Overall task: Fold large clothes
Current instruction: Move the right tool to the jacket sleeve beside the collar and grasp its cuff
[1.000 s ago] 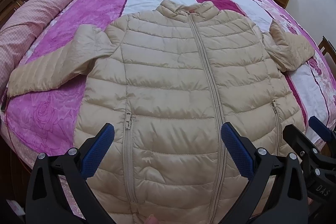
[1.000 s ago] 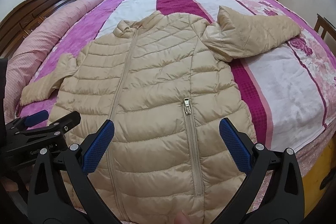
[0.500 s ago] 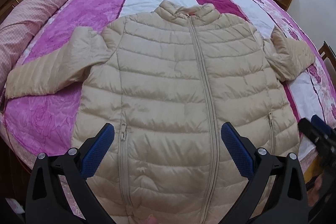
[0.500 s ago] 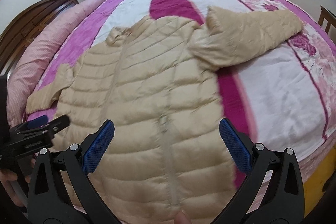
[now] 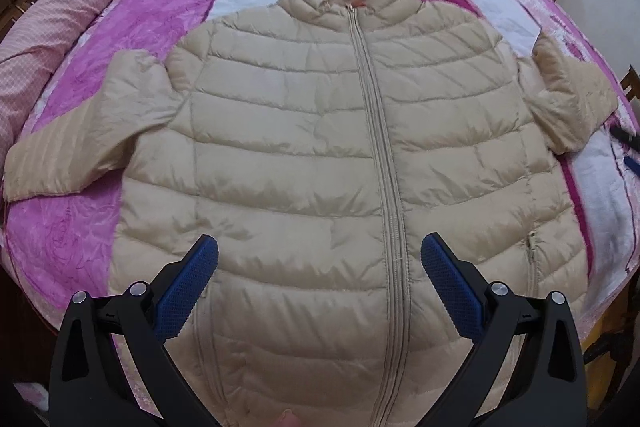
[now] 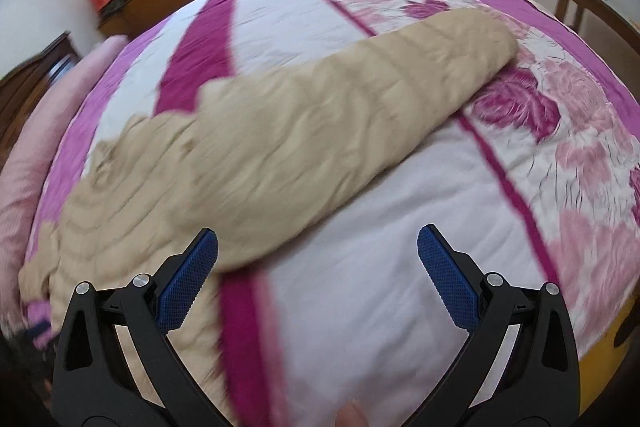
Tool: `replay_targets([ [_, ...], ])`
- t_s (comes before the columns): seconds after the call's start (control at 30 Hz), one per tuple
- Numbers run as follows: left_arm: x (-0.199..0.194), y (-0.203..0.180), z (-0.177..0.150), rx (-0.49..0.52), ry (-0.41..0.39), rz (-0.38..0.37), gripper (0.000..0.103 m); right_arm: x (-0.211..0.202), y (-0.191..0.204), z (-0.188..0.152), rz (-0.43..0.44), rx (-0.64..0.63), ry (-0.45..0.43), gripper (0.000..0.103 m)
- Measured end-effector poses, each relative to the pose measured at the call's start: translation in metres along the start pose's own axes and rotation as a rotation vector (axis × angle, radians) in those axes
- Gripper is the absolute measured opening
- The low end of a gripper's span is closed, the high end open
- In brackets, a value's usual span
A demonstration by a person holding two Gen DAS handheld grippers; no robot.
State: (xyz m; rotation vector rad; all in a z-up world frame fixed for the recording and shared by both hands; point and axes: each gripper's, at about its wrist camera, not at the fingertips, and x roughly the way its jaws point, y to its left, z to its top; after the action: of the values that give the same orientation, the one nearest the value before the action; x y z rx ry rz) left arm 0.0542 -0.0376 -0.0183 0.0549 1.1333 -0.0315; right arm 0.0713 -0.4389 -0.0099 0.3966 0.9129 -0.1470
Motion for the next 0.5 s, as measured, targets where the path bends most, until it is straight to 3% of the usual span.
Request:
replay_targets([
  [0.2,0.020,-0.003,0.003,-0.002,0.033,0.029,0.098,0.031,-0.043,0.047,-0.010,0.098,-0.018,0.100],
  [0.43,0.037,-0.008,0.002,0.011,0.055,0.041,0.098,0.067,-0.088,0.076,-0.031,0.234,-0.016,0.099],
  [0.5,0.039,-0.009,0.001,0.017,0.054,0.044,0.098,0.073,-0.095,0.077,-0.019,0.268,-0.011,0.092],
])
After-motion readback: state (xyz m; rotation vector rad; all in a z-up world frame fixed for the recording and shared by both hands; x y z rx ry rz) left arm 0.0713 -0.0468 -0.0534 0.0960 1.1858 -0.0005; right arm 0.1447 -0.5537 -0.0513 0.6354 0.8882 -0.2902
